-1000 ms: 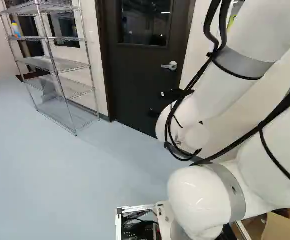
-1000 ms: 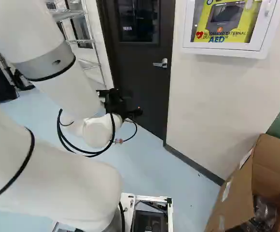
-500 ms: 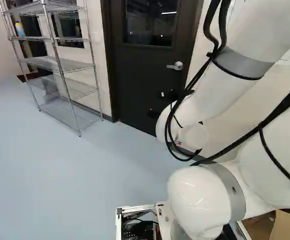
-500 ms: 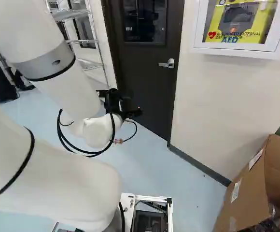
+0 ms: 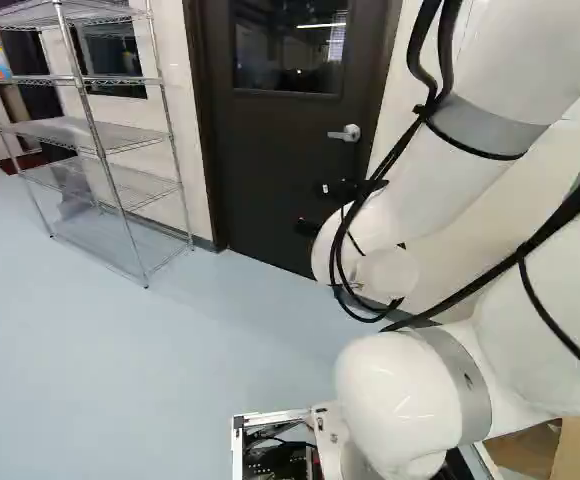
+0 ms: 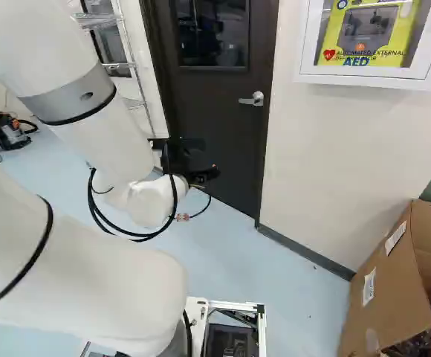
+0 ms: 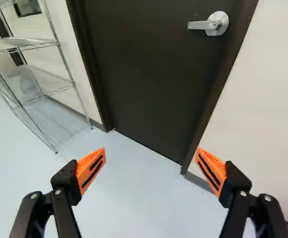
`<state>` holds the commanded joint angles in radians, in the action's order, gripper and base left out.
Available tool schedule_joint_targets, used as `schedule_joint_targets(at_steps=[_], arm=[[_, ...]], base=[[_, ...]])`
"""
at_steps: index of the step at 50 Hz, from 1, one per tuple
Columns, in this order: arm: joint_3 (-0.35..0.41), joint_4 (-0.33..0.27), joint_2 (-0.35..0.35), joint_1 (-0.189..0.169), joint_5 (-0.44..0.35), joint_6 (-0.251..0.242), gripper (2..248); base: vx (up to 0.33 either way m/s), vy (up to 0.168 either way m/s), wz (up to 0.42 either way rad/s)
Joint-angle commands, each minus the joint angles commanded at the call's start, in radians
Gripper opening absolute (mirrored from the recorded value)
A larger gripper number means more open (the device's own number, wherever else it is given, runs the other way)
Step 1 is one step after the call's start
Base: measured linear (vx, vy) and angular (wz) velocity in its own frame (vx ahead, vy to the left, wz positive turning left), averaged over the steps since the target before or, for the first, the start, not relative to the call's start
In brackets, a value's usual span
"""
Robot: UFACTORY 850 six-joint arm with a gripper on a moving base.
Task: Open the door and move inside
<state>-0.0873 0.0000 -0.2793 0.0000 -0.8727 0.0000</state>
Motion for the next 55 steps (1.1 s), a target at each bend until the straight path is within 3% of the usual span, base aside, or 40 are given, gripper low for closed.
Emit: schedule_joint_targets(at_steps=[55], arm=[[0.000,0.000,0.000,0.000,0.000,0.000,247]], base=[[0.124,0.105,-0.271]])
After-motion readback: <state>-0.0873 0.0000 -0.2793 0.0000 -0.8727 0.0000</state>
